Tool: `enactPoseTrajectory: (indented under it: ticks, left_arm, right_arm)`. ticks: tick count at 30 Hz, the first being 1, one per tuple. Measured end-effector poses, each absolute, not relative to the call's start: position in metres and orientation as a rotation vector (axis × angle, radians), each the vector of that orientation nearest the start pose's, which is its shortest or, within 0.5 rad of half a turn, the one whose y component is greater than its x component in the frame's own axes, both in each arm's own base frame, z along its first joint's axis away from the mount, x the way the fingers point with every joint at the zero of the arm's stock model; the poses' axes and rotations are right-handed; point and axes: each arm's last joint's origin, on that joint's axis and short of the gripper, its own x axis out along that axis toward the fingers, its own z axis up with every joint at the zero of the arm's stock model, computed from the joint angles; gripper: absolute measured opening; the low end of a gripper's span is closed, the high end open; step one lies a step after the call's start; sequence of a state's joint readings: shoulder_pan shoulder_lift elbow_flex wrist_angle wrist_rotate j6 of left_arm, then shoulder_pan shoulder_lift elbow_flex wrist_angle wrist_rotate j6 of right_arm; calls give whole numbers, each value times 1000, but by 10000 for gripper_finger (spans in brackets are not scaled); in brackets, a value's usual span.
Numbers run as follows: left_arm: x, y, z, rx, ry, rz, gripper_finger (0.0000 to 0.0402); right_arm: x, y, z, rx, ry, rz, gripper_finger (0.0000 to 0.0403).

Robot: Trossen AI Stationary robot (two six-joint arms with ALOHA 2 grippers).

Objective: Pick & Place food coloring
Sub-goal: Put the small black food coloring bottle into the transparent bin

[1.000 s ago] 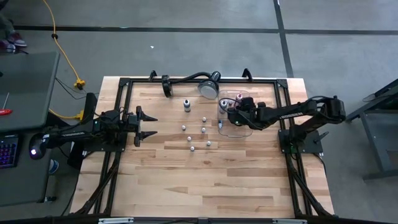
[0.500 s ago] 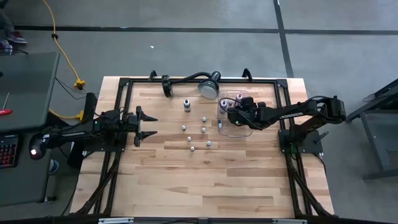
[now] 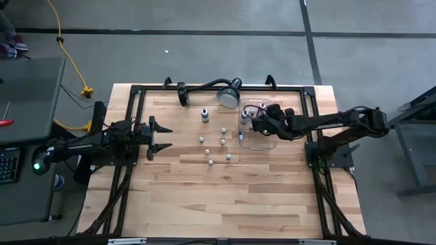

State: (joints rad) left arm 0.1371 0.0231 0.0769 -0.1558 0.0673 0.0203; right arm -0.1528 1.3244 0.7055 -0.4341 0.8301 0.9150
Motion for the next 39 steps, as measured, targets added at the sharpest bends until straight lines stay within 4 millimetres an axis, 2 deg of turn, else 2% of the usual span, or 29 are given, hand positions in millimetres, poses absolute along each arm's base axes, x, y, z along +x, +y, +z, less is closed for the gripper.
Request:
enactPoseTrajectory:
  ticks: [10, 18, 23, 31, 39]
  left_arm:
    - [93, 11, 173, 10, 102, 69, 278]
    - [93, 11, 173, 10, 102, 69, 278]
    - [93, 11, 173, 10, 102, 69, 278]
    - [93, 11, 173, 10, 102, 69, 278]
    - [93, 11, 173, 10, 102, 69, 278]
  right_arm:
    - [197, -50, 227, 391, 495, -1193, 163]
    - [183, -32, 252, 395, 459, -971, 160]
    - [185, -22, 267, 385, 473, -832, 160]
    - [188, -16, 304, 266, 559, -750, 161]
    - [212, -11, 331, 183, 672, -586, 160]
